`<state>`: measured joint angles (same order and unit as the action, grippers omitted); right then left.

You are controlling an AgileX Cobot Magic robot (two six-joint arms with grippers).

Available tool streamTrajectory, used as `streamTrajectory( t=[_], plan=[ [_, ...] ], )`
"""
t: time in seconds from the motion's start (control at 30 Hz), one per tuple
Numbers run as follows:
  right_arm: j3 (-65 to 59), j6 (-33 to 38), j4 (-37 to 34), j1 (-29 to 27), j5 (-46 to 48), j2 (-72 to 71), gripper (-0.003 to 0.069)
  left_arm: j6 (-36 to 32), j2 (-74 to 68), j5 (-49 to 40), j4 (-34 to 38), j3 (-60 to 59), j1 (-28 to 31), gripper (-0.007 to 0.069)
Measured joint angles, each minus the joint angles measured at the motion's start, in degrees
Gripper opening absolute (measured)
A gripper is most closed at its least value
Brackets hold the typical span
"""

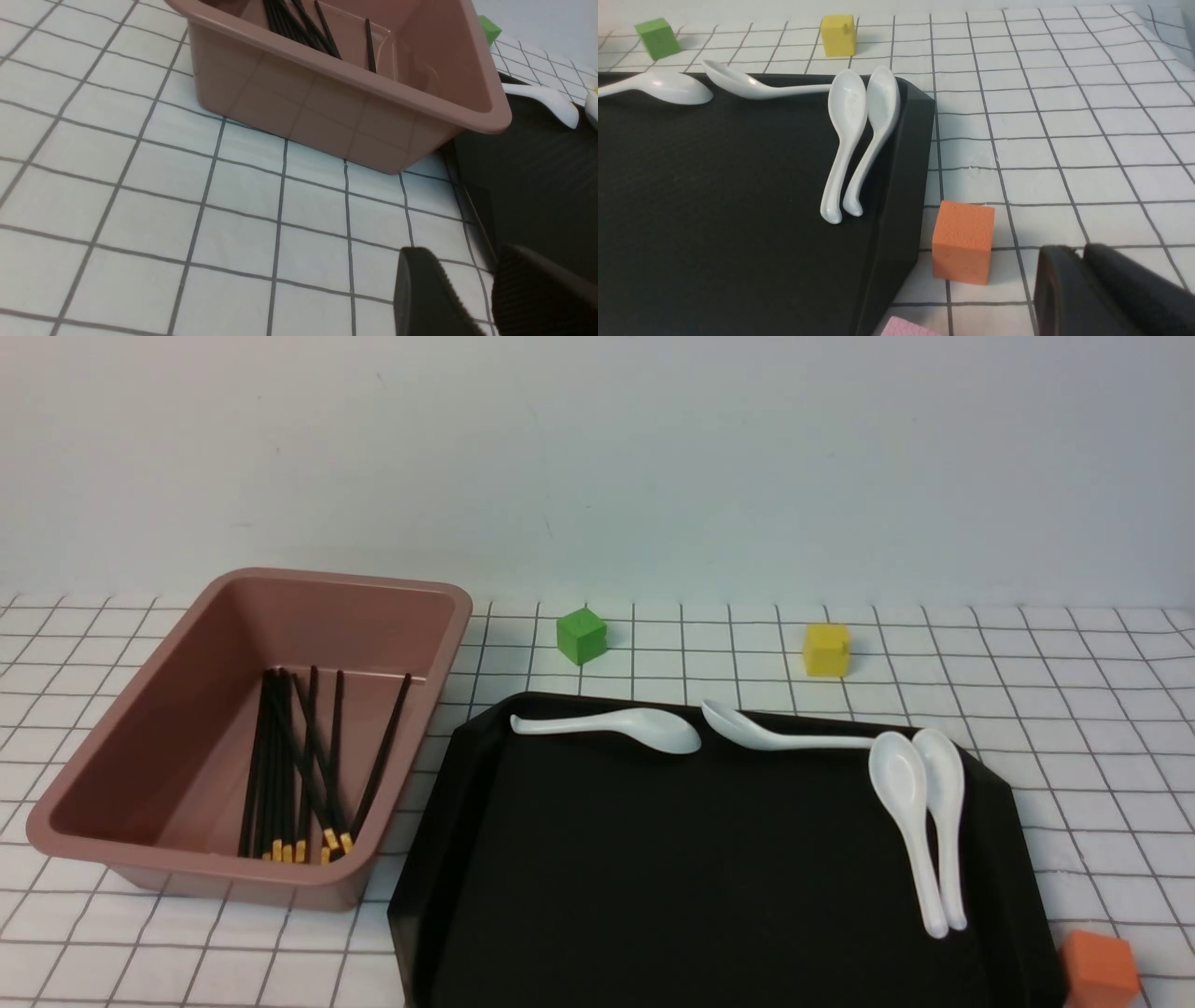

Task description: On white black tablecloth take chopsticks from black tray and put them in box.

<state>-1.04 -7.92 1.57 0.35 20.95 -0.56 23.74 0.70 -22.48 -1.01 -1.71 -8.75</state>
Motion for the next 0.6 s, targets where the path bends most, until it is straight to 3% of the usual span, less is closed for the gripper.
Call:
streamTrajectory(
  t=[0.6],
  plan=[
    [0.0,0.0,0.0,0.0,0.0,0.0,0.0093,0.0,0.0,0.0,0.0,0.0,0.0,0.0239]
  ],
)
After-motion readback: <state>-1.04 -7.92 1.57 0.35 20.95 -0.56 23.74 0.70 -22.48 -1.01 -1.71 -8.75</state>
